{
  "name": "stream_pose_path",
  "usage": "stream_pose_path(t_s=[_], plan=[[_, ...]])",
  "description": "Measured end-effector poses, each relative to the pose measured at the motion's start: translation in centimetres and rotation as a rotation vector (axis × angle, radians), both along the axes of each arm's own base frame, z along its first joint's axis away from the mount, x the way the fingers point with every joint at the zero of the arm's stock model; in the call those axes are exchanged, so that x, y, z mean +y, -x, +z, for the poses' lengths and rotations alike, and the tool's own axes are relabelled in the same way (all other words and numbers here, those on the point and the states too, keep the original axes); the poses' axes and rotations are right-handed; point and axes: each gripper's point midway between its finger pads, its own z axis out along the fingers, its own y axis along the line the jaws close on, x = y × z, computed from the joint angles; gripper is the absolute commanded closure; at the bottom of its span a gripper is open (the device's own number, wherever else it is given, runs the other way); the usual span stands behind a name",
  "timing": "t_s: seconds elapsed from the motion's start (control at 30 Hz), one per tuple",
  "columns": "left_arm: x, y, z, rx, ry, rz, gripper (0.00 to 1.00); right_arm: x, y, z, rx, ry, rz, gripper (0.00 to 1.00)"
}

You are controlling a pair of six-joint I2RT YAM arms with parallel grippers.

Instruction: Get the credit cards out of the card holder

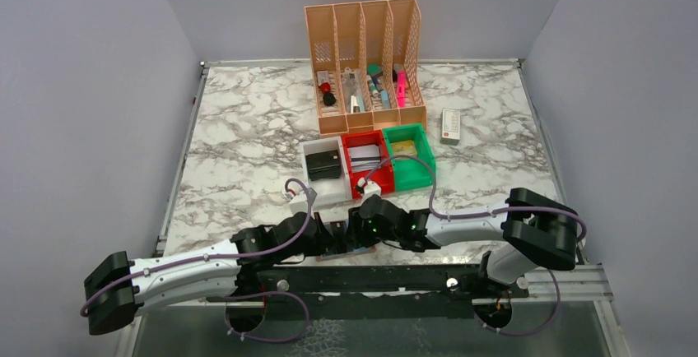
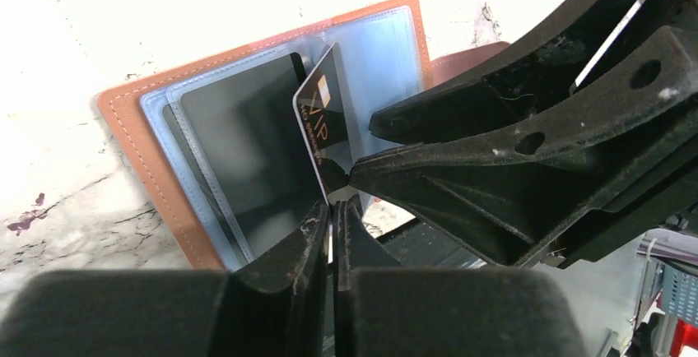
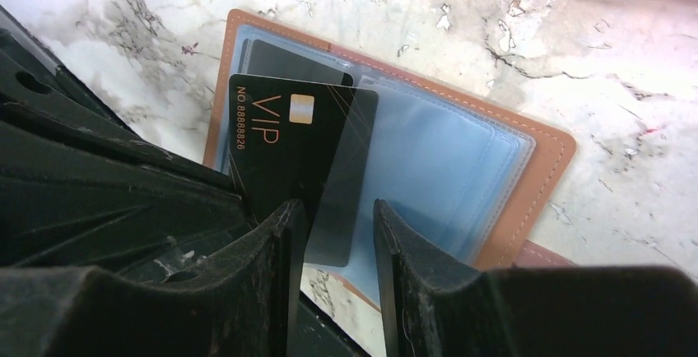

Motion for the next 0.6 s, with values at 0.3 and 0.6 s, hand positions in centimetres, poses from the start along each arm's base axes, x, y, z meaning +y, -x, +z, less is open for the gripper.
stream_pose_path(t_s=[0.3,0.6], plan=[[-0.1,0.0,-1.1,-0.004,0.026,0.005,0.75,1.0,0.4,-0.2,0.046,-0.092,-0.003,0.65],[-0.8,-0.3,-1.6,-0.008,0.058,0.012,0.92,1.0,0.4,-0.2,0.067,-0.113,-0.029,0.65]])
